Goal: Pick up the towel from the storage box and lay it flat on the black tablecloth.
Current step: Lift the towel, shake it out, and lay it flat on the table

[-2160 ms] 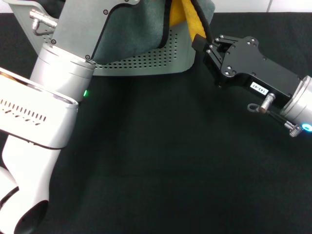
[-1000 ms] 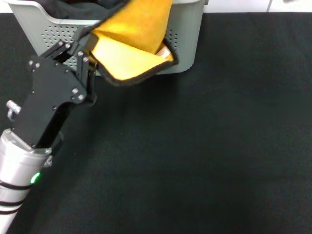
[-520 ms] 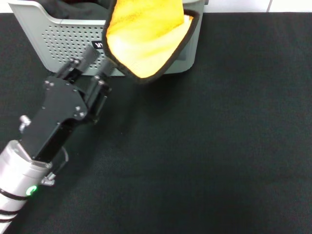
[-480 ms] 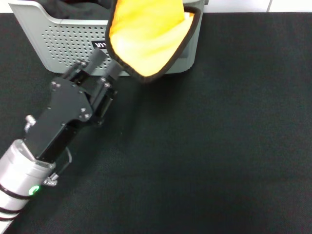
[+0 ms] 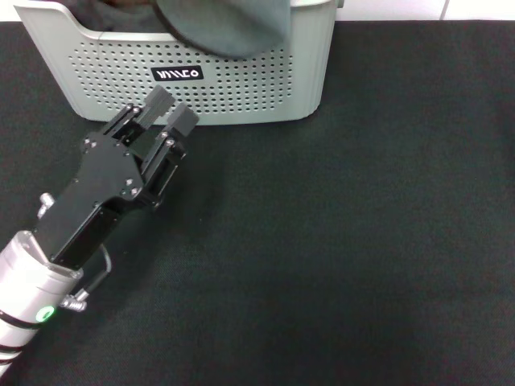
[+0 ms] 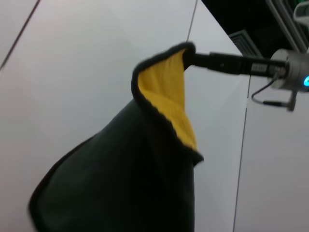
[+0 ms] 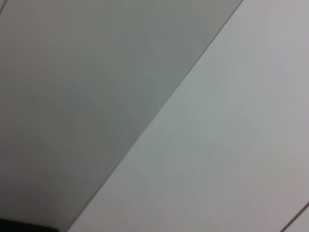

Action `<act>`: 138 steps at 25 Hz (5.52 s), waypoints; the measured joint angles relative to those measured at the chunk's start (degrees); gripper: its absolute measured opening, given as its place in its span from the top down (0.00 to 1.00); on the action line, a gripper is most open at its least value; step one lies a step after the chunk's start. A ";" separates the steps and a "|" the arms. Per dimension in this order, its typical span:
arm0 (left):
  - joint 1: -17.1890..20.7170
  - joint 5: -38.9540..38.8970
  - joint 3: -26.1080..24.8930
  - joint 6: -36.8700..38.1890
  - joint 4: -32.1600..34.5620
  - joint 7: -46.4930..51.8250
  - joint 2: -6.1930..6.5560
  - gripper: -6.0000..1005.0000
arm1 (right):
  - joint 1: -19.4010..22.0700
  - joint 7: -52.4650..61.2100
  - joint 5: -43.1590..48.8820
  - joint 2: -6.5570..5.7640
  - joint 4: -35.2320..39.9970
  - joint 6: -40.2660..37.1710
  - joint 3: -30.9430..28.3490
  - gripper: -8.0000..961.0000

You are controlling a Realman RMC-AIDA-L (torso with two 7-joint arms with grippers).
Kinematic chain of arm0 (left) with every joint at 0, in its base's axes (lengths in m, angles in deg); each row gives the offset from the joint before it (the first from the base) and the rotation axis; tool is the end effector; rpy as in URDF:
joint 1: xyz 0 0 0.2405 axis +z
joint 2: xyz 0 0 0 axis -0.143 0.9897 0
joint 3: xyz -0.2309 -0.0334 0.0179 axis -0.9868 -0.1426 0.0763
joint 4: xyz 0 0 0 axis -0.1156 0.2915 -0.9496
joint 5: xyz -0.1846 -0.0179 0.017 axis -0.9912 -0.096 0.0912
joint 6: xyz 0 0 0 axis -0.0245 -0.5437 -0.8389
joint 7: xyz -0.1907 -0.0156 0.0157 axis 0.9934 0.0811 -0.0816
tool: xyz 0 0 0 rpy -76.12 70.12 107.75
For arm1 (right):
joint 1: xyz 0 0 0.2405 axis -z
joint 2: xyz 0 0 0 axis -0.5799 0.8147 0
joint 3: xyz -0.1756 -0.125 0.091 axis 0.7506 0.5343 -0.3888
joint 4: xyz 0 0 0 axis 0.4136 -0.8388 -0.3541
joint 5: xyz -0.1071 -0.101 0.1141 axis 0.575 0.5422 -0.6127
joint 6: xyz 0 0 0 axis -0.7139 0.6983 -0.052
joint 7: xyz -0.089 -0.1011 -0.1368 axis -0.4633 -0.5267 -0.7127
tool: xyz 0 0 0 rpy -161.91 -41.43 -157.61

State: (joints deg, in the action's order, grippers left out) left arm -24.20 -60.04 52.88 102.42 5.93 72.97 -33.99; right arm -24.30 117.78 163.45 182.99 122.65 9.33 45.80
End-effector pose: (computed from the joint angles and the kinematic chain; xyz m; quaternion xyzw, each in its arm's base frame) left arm -0.1953 0.2481 -0.0093 -0.7393 -0.1707 -0.5674 0.3199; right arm -0.1311 0.3623 0.0898 -0.9013 -0.1672 0.1775 0.3579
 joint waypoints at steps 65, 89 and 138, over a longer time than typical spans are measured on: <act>-6.60 -6.23 -2.96 2.95 -6.08 28.17 1.02 0.49 | -0.88 2.06 1.49 0.31 1.58 -4.73 2.57 0.97; -6.80 -5.75 -2.61 3.60 -5.39 27.90 1.41 0.64 | 0.86 1.84 1.57 0.26 0.56 -3.25 3.74 0.97; -15.72 8.05 10.52 13.34 -9.42 23.81 19.29 0.98 | 24.68 2.41 -20.75 -0.27 10.38 -22.22 -9.43 0.97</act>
State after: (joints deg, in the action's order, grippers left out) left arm -39.92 -51.99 63.41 115.77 -3.49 96.78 -14.69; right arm 0.38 120.19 142.70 182.72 133.03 -12.89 36.36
